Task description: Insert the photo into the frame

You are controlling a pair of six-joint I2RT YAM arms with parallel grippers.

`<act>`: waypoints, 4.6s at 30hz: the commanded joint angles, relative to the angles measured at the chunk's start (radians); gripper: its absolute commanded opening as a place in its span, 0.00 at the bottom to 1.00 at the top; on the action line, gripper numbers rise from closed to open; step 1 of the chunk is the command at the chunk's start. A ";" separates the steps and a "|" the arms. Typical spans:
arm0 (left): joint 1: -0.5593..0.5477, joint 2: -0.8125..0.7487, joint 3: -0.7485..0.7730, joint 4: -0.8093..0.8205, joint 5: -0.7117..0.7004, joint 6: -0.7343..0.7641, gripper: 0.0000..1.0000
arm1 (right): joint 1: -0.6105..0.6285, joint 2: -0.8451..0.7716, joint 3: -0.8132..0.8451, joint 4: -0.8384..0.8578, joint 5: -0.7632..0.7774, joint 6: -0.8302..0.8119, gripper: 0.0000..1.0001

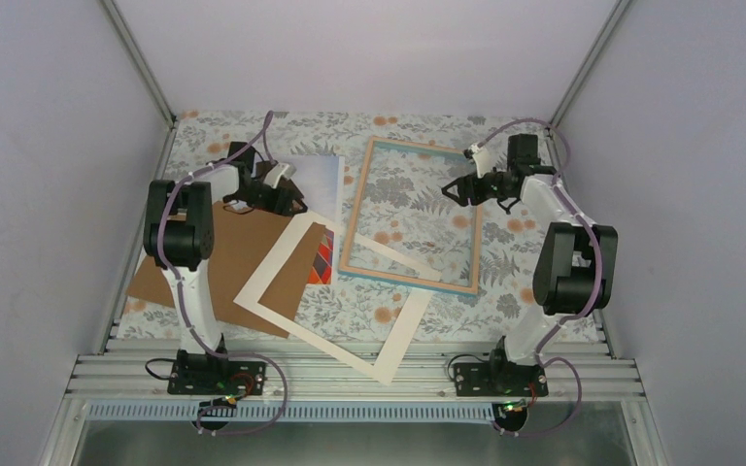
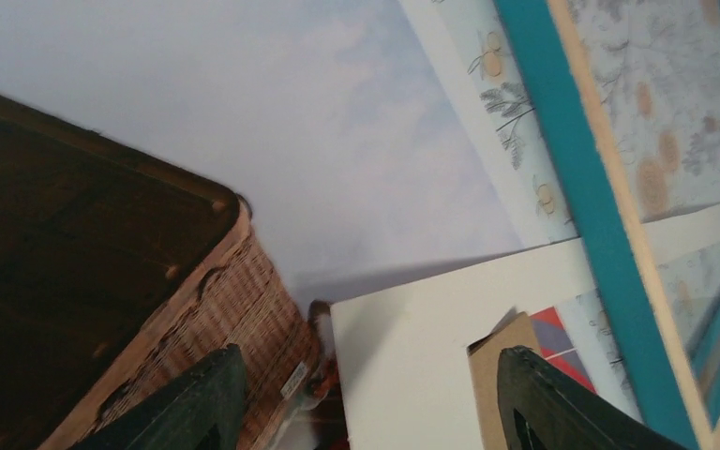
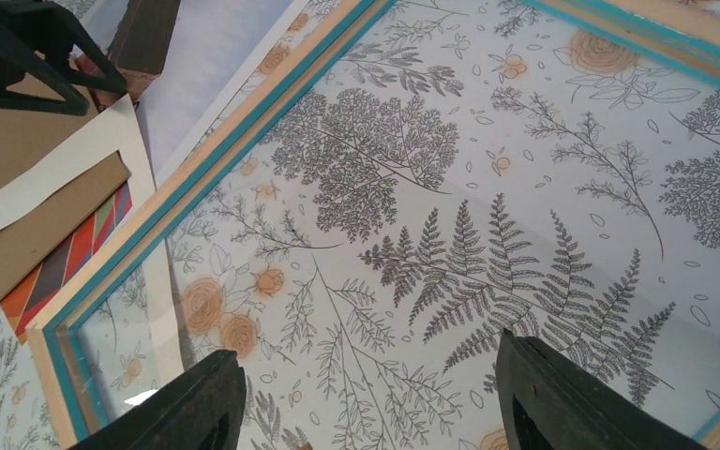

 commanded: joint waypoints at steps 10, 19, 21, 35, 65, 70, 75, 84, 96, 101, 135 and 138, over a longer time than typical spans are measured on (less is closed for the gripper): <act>-0.008 0.063 0.042 -0.046 0.161 -0.003 0.50 | 0.002 -0.049 -0.042 -0.008 0.000 -0.032 0.65; -0.018 0.025 0.064 -0.049 0.222 -0.058 0.19 | -0.011 -0.020 -0.055 0.011 0.048 -0.016 0.64; -0.019 -0.011 0.066 -0.056 0.238 -0.078 0.11 | -0.022 -0.011 -0.067 0.021 0.070 -0.008 0.63; 0.050 -0.220 0.165 -0.191 0.135 -0.142 0.02 | -0.070 0.034 -0.102 0.083 0.215 0.054 0.59; 0.098 -0.509 0.420 -0.270 -0.317 -0.109 0.02 | -0.098 0.085 -0.139 0.137 0.461 0.052 0.52; 0.096 -0.533 0.488 -0.237 -0.281 -0.139 0.03 | -0.104 0.080 -0.137 0.132 0.459 0.048 0.51; 0.096 -0.533 0.563 -0.216 -0.341 -0.164 0.02 | -0.108 0.074 -0.130 0.128 0.448 0.049 0.51; 0.085 -0.509 0.700 -0.167 -0.465 -0.130 0.02 | -0.108 0.051 -0.123 0.117 0.425 0.048 0.51; -0.084 -0.423 0.738 0.126 -0.536 -0.001 0.02 | -0.111 -0.011 -0.071 0.087 0.278 0.108 0.57; -0.232 -0.335 0.685 0.320 -0.540 0.072 0.02 | -0.154 -0.045 -0.070 0.091 0.170 0.159 0.61; -0.832 -0.215 -0.098 0.713 -0.322 0.609 0.03 | -0.358 -0.036 -0.110 0.087 -0.063 0.265 0.62; -0.844 -0.197 -0.114 0.712 -0.326 0.695 0.02 | -0.358 -0.038 -0.113 0.083 -0.062 0.256 0.62</act>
